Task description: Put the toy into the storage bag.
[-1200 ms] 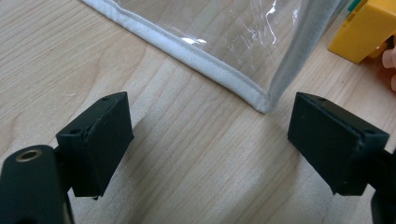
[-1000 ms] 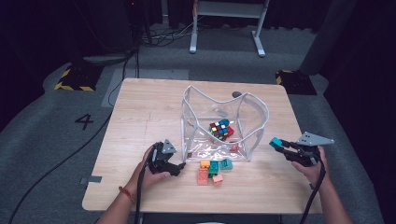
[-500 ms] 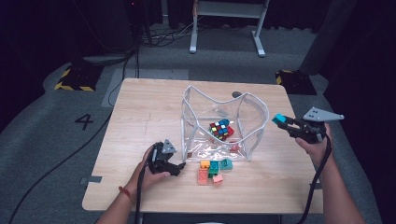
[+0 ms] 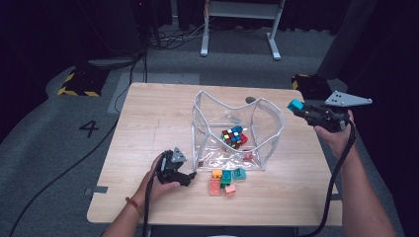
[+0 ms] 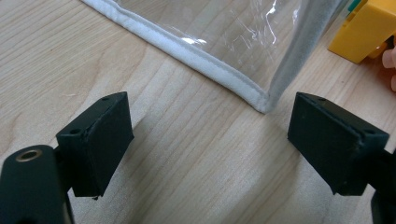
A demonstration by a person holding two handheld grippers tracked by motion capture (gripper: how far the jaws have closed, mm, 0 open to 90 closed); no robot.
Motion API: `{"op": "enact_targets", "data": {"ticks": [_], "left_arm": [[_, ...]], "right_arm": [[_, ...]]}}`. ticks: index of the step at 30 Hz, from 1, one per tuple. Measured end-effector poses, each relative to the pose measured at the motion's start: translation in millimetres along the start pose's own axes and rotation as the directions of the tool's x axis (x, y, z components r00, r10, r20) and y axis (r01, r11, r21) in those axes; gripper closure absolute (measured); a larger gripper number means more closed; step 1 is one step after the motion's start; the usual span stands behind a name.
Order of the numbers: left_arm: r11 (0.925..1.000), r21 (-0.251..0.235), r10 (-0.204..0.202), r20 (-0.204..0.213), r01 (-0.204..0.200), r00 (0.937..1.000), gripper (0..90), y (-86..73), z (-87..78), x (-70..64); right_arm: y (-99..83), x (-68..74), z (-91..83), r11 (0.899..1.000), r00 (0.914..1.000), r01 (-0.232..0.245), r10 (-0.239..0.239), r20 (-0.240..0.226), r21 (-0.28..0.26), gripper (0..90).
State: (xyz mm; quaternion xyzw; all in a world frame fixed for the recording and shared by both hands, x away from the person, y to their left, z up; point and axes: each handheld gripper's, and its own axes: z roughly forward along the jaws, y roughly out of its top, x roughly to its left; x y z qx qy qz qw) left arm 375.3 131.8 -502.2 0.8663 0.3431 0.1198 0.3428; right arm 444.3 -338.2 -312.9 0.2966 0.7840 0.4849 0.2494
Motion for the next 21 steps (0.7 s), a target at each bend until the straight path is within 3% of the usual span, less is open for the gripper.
{"op": "enact_targets", "data": {"ticks": [6,13,21], "left_arm": [[1.0000,0.000,0.000,0.001,0.000,1.0000,14.0,0.0,0.0,0.0],[1.0000,-0.002,0.008,0.010,-0.008,0.9999,13.8,0.4,0.6,0.6],[1.0000,-0.002,0.008,0.010,-0.008,0.9999,13.8,0.4,0.6,0.6]], "right_arm": [[16.7,4.1,2.1,1.000,0.9994,0.016,-0.017,-0.029,-0.017,68.2],[33.7,20.4,16.7,0.998,0.9944,0.053,-0.054,-0.091,-0.017,68.2],[41.8,42.8,42.4,0.993,0.9806,0.117,-0.113,-0.160,0.013,68.2]]}}
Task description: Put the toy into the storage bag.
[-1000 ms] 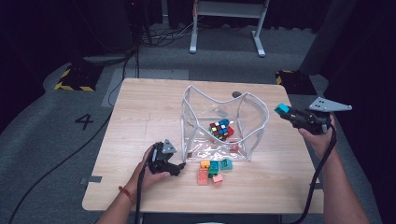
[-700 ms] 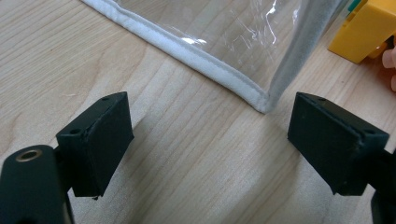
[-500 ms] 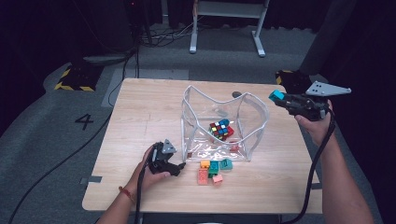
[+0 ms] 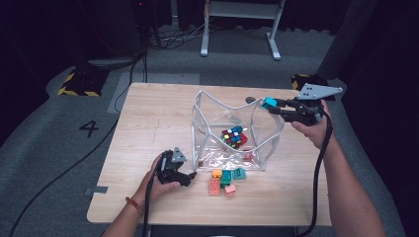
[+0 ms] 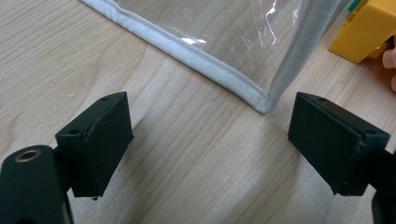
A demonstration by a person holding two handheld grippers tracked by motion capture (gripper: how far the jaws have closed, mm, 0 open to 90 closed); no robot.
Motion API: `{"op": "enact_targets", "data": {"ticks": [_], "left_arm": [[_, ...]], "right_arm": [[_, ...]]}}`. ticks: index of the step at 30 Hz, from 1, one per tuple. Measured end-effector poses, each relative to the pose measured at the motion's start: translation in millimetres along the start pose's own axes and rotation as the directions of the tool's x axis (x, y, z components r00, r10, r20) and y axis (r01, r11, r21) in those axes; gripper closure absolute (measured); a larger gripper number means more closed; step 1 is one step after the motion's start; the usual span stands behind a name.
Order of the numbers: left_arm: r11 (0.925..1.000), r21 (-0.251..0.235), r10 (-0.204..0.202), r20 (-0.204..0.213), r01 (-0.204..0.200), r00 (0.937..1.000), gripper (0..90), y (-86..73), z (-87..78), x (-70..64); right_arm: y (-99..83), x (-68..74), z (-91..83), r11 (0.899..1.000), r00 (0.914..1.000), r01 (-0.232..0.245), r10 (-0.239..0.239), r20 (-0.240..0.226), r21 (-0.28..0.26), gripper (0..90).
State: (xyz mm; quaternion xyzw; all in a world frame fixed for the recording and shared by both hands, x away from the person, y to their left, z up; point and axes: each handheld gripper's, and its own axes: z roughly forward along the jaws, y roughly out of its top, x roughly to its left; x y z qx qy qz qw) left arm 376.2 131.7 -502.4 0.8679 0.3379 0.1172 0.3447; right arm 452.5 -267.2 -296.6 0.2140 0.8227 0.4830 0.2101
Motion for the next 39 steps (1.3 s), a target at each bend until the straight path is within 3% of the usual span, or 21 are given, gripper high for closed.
{"op": "enact_targets", "data": {"ticks": [4,9,14,20,30,31,35,37,39], "left_arm": [[1.0000,0.000,0.000,0.000,0.000,1.0000,13.8,0.0,0.0,0.0],[1.0000,0.000,-0.001,0.000,0.001,1.0000,13.8,0.0,0.0,0.0],[1.0000,0.000,-0.001,0.000,0.001,1.0000,13.8,0.0,0.0,0.0],[1.0000,0.003,-0.003,-0.002,0.003,1.0000,13.8,-0.1,-0.2,-0.1],[1.0000,0.000,0.000,0.000,0.000,1.0000,13.8,0.0,0.0,0.1],[1.0000,0.002,0.000,-0.001,0.000,1.0000,13.8,0.0,-0.1,0.1],[1.0000,0.001,-0.002,-0.001,0.002,1.0000,13.8,0.0,-0.1,0.0],[1.0000,-0.001,-0.001,0.000,0.001,1.0000,13.8,0.0,0.0,0.0],[1.0000,0.000,-0.001,0.000,0.001,1.0000,13.8,0.0,0.0,0.0]], "right_arm": [[5.5,8.1,17.2,1.000,0.9987,0.011,-0.011,-0.050,0.014,68.2],[7.5,13.2,35.2,0.996,0.9935,0.065,-0.058,-0.097,0.063,68.2],[9.3,13.8,49.7,0.987,0.9885,0.097,-0.080,-0.128,0.130,68.2],[13.3,12.7,62.9,0.969,0.9840,0.126,-0.095,-0.151,0.213,68.2],[13.3,4.5,80.5,0.919,0.9833,0.144,-0.092,-0.157,0.367,68.2],[12.6,2.5,81.9,0.908,0.9835,0.150,-0.097,-0.153,0.391,68.2],[7.8,-2.6,86.2,0.880,0.9848,0.151,-0.095,-0.145,0.450,68.1],[3.5,-6.1,89.6,0.859,0.9788,0.182,-0.112,-0.172,0.479,68.2],[-0.1,-8.6,90.0,0.826,0.9794,0.188,-0.117,-0.165,0.531,68.1]]}}
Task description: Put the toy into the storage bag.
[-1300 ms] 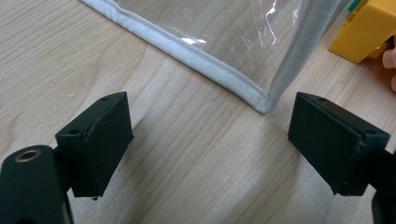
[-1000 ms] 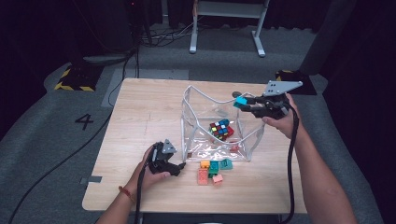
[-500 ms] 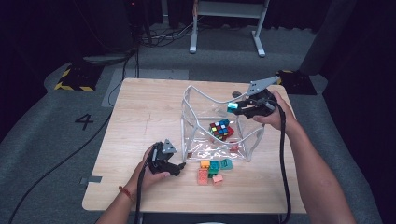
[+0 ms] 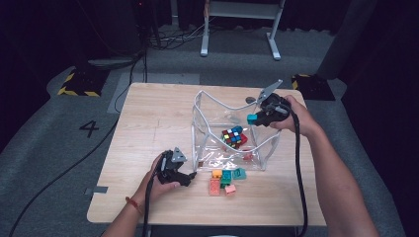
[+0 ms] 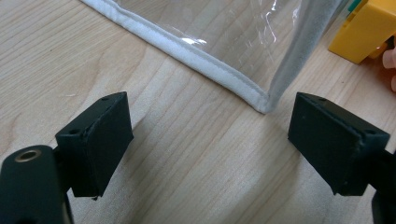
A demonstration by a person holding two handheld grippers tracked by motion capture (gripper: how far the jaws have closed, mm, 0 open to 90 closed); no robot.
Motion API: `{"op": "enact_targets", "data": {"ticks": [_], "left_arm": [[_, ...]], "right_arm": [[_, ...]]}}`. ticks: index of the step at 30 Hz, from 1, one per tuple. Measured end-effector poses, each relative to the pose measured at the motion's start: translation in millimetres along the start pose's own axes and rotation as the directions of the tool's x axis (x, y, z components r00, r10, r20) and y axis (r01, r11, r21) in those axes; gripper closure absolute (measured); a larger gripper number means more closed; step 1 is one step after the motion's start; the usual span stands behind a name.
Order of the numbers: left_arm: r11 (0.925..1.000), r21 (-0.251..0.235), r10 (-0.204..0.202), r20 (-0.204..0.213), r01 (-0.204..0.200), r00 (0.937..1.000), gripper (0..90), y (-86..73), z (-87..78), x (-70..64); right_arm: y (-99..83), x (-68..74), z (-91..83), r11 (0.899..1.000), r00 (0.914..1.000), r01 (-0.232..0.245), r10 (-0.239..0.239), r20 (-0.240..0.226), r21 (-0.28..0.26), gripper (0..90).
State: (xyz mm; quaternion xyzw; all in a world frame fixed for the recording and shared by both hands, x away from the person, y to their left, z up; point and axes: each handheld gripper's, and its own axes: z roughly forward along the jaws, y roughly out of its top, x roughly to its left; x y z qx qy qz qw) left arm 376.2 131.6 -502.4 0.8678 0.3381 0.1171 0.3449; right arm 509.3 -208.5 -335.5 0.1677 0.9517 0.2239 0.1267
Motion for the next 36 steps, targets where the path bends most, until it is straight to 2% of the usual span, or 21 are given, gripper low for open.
{"op": "enact_targets", "data": {"ticks": [1,3,6,8,11,13,25,29,31,33,35,36], "left_arm": [[1.0000,0.000,0.000,0.000,0.000,1.0000,13.8,0.0,0.0,0.0],[1.0000,0.001,0.002,0.000,-0.002,1.0000,13.8,0.0,0.0,0.1],[1.0000,0.001,0.002,0.000,-0.002,1.0000,13.8,0.0,0.0,0.1],[1.0000,0.001,0.002,0.000,-0.002,1.0000,13.8,0.0,0.0,0.1],[0.9999,0.010,-0.005,-0.015,0.006,0.9999,13.8,-0.2,-1.1,-0.4],[1.0000,0.005,-0.003,-0.002,0.003,1.0000,13.7,-0.1,-0.3,-0.2],[1.0000,0.003,-0.002,-0.006,0.002,1.0000,13.6,0.0,-0.1,-0.2],[1.0000,0.005,-0.001,-0.007,0.001,1.0000,13.6,0.1,-0.2,-0.2],[1.0000,0.005,-0.001,-0.006,0.001,1.0000,13.6,0.1,-0.3,-0.2],[1.0000,0.005,-0.001,-0.007,0.001,1.0000,13.6,0.1,-0.3,-0.2],[1.0000,0.005,-0.001,-0.007,0.001,1.0000,13.7,0.1,-0.2,-0.2],[1.0000,0.006,-0.001,-0.005,0.001,1.0000,13.7,0.1,-0.4,-0.1]], "right_arm": [[-2.4,-1.7,-0.8,1.000,1.0000,-0.001,0.001,0.003,0.030,68.2],[-5.2,-3.4,-3.5,0.999,1.0000,-0.001,0.001,0.001,0.038,68.1],[-10.5,-3.8,-12.6,0.998,0.9995,0.002,-0.004,0.032,0.062,68.1],[-14.8,-4.2,-16.4,0.998,0.9996,-0.001,0.000,0.027,0.064,68.1],[-24.3,-5.3,-17.4,0.994,0.9999,-0.008,0.007,0.009,0.108,68.1],[-27.6,-6.9,-16.7,0.992,0.9999,-0.012,0.010,0.011,0.129,68.1],[-25.7,-5.8,-19.8,0.988,0.9999,-0.016,0.014,0.009,0.153,66.1],[-26.5,-4.2,-21.0,0.992,0.9997,-0.021,0.019,0.013,0.124,61.1],[-28.3,-3.0,-23.7,0.996,0.9991,-0.039,0.038,0.020,0.083,57.3],[-31.8,-1.0,-27.1,0.998,0.9983,-0.054,0.054,0.019,0.016,52.8],[-35.5,1.5,-32.0,0.997,0.9979,-0.062,0.063,0.017,-0.044,50.7],[-38.5,4.1,-37.6,0.996,0.9977,-0.058,0.061,0.032,-0.074,48.3]]}}
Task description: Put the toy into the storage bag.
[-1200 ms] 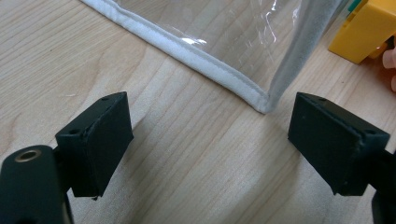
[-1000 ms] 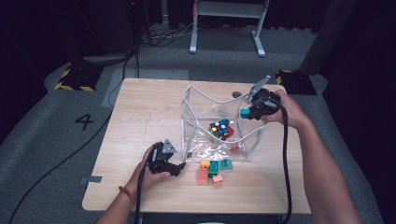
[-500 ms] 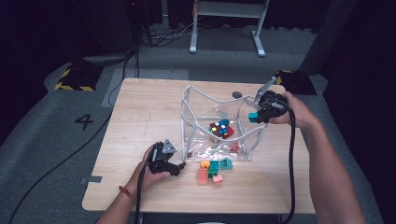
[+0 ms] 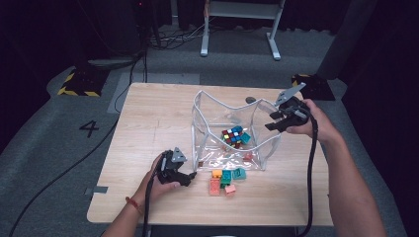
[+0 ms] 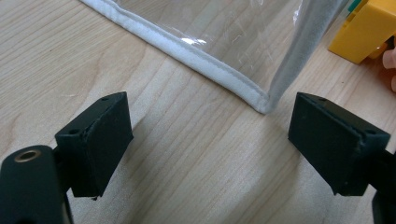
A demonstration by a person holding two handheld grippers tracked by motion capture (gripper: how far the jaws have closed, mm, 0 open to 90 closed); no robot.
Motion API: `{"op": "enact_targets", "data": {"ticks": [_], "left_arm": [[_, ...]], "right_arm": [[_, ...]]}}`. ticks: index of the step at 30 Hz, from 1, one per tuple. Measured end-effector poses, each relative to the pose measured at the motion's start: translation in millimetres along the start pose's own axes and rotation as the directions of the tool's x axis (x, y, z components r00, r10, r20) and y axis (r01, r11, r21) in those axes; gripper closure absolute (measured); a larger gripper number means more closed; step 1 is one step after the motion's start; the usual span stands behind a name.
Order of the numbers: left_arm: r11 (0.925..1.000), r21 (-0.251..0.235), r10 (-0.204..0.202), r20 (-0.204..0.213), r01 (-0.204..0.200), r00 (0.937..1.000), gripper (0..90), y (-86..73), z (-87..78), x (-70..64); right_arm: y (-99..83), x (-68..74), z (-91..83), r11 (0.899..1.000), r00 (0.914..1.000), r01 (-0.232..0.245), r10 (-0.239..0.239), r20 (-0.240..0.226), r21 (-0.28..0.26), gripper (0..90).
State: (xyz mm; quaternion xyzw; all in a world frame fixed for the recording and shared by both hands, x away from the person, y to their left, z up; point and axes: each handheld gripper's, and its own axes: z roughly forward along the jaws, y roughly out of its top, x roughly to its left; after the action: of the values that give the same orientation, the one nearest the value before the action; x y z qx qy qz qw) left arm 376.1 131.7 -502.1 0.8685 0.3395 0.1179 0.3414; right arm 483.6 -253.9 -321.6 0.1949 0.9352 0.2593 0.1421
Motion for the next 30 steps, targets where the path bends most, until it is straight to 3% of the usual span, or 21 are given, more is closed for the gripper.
{"op": "enact_targets", "data": {"ticks": [3,6,7,12,20,25,28,30], "left_arm": [[1.0000,0.000,-0.001,0.000,0.001,1.0000,13.6,0.0,0.0,-0.1],[1.0000,0.000,-0.001,0.000,0.001,1.0000,13.6,0.0,0.0,-0.1],[1.0000,-0.002,0.000,-0.002,0.000,1.0000,13.6,-0.1,0.2,-0.1],[1.0000,-0.001,0.000,-0.002,0.000,1.0000,13.6,-0.1,0.1,-0.1],[1.0000,-0.002,-0.002,-0.002,0.002,1.0000,13.6,-0.1,0.1,-0.2],[1.0000,-0.001,-0.001,0.000,0.001,1.0000,13.6,-0.1,0.1,-0.1],[1.0000,-0.001,-0.001,0.000,0.001,1.0000,13.6,0.0,0.0,-0.1],[1.0000,-0.002,-0.002,-0.001,0.002,1.0000,13.6,-0.1,0.1,-0.2]], "right_arm": [[-7.0,6.7,-11.8,0.995,0.9993,-0.022,0.025,0.027,-0.095,41.6],[-13.8,13.1,-23.3,0.977,0.9969,-0.045,0.057,0.054,-0.207,34.7],[-15.9,16.6,-27.7,0.971,0.9943,-0.073,0.089,0.059,-0.226,33.9],[-27.5,32.3,-42.5,0.937,0.9883,-0.068,0.110,0.106,-0.342,30.1],[-50.6,55.1,-54.1,0.905,0.9831,-0.060,0.127,0.132,-0.422,30.6],[-62.0,69.3,-55.6,0.898,0.9850,-0.044,0.112,0.131,-0.437,30.1],[-65.8,76.4,-56.3,0.888,0.9864,-0.050,0.116,0.117,-0.458,30.0],[-68.8,80.4,-55.6,0.888,0.9864,-0.045,0.112,0.120,-0.458,29.9]]}}
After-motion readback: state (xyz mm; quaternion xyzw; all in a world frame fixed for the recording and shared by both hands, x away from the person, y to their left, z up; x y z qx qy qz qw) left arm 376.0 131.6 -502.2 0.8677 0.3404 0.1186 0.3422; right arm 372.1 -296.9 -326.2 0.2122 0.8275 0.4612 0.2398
